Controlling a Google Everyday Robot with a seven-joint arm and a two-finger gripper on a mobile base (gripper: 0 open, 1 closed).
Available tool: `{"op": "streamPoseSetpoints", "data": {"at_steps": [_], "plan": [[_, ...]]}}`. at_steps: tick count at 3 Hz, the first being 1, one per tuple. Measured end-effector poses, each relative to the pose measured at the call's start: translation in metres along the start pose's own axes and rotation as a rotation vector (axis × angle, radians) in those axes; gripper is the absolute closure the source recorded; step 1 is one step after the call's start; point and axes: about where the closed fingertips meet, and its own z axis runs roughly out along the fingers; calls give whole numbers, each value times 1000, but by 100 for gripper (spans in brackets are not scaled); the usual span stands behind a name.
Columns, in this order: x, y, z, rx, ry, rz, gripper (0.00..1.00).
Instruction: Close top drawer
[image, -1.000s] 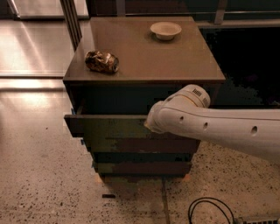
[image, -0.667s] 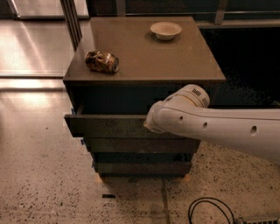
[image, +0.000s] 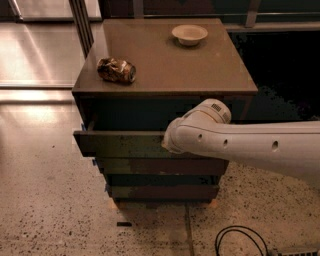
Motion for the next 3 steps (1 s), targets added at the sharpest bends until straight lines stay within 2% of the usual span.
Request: {"op": "streamPoseSetpoints", "data": {"at_steps": [1, 2, 3], "plan": [[5, -24, 13, 47, 11, 17, 100], [5, -24, 13, 47, 11, 17, 100], [8, -44, 15, 80, 40, 48, 100]]}}
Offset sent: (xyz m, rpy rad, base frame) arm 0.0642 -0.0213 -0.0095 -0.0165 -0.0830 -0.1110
